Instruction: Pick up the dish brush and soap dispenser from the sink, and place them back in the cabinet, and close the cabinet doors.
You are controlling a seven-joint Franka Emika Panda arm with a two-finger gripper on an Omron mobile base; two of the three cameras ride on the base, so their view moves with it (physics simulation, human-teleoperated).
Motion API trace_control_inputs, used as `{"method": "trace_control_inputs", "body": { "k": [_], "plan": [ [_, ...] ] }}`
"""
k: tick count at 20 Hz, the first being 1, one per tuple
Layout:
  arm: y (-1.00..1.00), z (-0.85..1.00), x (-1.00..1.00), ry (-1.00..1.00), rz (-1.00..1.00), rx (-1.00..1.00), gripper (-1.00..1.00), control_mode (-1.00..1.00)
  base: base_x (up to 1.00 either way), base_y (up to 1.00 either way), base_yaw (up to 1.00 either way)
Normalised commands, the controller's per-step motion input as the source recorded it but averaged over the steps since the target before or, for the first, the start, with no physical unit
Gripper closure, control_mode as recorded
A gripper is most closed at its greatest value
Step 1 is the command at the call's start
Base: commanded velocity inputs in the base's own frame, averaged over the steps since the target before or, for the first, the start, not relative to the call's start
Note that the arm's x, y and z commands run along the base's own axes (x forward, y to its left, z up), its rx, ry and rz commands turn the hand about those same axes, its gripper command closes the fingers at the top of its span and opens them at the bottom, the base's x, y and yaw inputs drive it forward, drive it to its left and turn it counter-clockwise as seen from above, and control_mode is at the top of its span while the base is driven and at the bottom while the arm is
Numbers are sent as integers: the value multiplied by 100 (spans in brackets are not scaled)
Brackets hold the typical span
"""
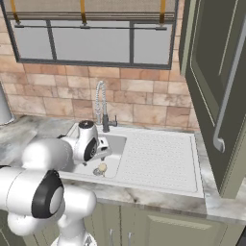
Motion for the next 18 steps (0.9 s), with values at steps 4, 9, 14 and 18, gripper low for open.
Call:
{"method": "trace_control_inputs", "body": {
  "k": [4,9,14,18],
  "plan": [
    [0,-25,3,0,0,0,-100,-100,0,0,0],
    [0,-24,13,0,0,0,-100,-100,0,0,0],
    [0,-26,21,0,0,0,-100,-100,0,0,0],
    [0,-21,24,0,0,0,-100,-100,0,0,0]
  ]
}}
